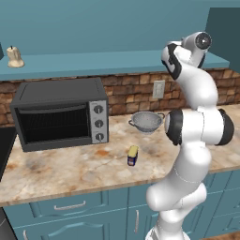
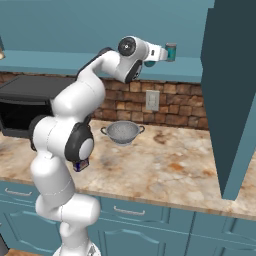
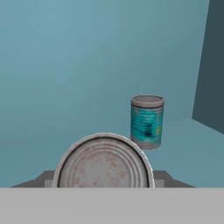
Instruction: Pick the cans from the counter and place them in their designated side in the cabinet.
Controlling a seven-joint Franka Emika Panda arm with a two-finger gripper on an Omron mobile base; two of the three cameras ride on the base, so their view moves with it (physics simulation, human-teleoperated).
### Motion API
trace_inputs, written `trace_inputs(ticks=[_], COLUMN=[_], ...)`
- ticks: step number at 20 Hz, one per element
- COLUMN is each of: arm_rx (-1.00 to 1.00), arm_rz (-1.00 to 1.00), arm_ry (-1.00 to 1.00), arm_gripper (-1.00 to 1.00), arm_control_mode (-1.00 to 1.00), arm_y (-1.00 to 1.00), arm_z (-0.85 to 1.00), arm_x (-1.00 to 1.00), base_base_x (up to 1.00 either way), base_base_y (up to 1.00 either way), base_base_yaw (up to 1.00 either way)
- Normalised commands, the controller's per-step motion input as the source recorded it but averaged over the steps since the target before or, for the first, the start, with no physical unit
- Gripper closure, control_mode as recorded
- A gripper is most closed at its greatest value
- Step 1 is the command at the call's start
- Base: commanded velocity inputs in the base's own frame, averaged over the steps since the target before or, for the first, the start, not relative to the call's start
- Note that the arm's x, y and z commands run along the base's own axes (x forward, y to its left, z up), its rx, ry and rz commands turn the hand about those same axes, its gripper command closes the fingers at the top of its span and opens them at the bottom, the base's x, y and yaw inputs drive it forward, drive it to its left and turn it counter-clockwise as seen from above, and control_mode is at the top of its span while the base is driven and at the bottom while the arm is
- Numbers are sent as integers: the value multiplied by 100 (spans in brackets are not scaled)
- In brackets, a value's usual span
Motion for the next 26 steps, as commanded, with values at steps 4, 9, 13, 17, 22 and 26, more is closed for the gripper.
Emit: trace_inputs(ticks=[4, 9, 13, 17, 22, 26], arm_rx=[0, 0, 0, 0, 1, 1], arm_rz=[0, 0, 0, 0, 0, 0], arm_ry=[0, 0, 0, 2, 3, 3], arm_gripper=[100, 100, 100, 100, 100, -100], arm_control_mode=[-100, -100, -100, -100, -100, -100], arm_y=[-9, -9, -8, -6, -2, 0], arm_z=[-6, -7, -10, -16, -19, -21], arm_x=[24, 23, 20, 21, 20, 20], base_base_x=[0, 0, 0, 0, 0, 0], base_base_y=[0, 0, 0, 0, 0, 0], base_base_yaw=[0, 0, 0, 0, 0, 0])
